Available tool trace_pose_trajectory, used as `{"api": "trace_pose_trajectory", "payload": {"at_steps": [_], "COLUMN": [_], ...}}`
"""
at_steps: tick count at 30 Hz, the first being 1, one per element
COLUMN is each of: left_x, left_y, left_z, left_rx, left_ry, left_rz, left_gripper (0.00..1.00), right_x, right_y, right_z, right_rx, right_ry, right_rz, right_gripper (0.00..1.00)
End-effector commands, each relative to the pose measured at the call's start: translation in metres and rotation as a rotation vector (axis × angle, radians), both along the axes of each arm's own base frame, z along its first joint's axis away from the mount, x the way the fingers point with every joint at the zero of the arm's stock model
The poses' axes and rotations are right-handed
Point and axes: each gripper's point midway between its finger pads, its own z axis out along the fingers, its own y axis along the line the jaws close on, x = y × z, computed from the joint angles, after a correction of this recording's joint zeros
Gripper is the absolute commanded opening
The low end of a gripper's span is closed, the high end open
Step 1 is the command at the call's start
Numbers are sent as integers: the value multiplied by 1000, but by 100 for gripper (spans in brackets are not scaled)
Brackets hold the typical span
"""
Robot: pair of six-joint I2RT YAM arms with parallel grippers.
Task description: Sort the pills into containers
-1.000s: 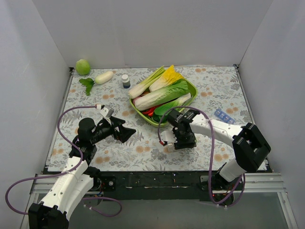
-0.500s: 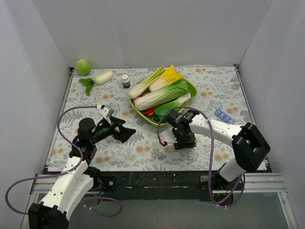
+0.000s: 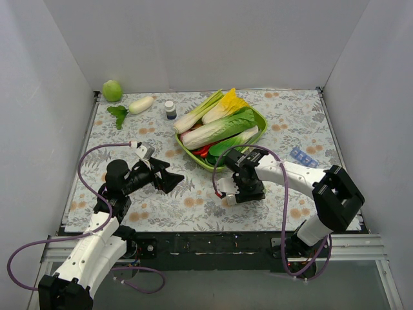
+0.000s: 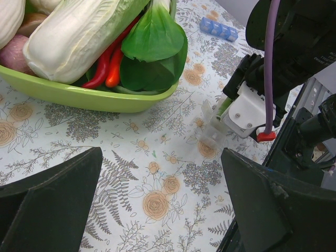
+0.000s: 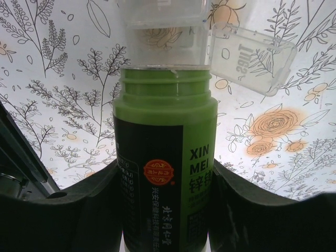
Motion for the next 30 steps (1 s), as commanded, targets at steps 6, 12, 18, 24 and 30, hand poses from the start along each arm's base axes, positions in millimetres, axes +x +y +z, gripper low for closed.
{"api": "trace_pose_trajectory", "payload": {"at_steps": [6, 12, 18, 24, 30], "left_x": [-1, -2, -5, -8, -10], "left_y": [-1, -2, -3, -4, -1], "left_z": [8, 8, 9, 15, 24], "left_rx": [1, 1, -5, -13, -21], "left_ry": [-37, -36, -41, -60, -101], "left_rz": [-15, -25, -38, -48, -26], "left_gripper": [98, 98, 98, 98, 98], "right_x": [5, 1, -2, -15, -12], "right_y": [6, 9, 10, 22, 48], "right_z": [13, 16, 23, 42, 109], "right_rx": [16, 48, 106, 252, 606], "right_ry": [-27, -19, -5, 62, 61], "right_rz": [28, 21, -1, -23, -41], "right_gripper": [1, 1, 1, 1, 1]}}
